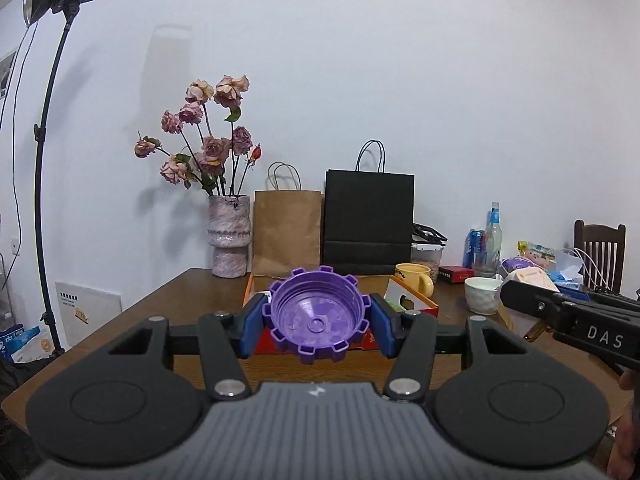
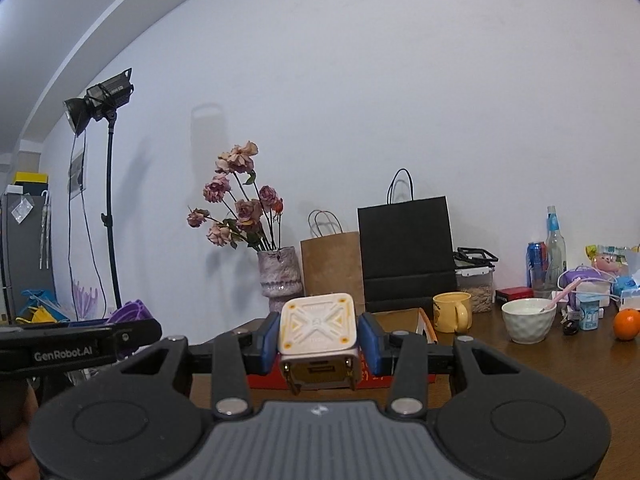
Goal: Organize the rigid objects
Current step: 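Lift the purple cap and cream cube and carry both toward the box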
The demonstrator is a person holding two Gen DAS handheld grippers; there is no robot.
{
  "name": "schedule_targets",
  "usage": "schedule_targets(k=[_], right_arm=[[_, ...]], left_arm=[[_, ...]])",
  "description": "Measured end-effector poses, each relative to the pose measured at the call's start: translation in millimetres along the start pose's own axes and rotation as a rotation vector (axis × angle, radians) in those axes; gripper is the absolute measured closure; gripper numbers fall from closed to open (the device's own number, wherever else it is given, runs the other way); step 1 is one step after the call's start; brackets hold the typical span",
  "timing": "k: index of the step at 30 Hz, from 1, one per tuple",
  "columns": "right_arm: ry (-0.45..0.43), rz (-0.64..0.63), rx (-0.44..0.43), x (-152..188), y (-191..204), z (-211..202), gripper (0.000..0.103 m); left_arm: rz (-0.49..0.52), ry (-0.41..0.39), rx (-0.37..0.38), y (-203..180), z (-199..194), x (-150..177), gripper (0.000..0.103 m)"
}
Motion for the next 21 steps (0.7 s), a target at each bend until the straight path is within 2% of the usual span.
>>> schedule_targets(k=[11, 21], right_arm=[[0.033, 0.03, -0.002, -4.0, -14.4, 29.9, 0.062], [0.062, 0.009, 0.008, -25.8, -21.2, 77.9, 0.062]], left_arm=[[-0.02, 0.038, 0.032, 3.5, 29.9, -3.3, 0.048], [-0.024, 0.028, 0.015, 9.6, 73.1, -27.6, 0.048]])
Point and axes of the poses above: each gripper's, at about its wrist camera, not at the fingertips, and z roughly the way its jaws point, y to its left, x to its underside, the point moved 1 cm from there along z, roughly the way its jaws point, and after that the axes turned 12 degrees about y, right-handed, at the moved point
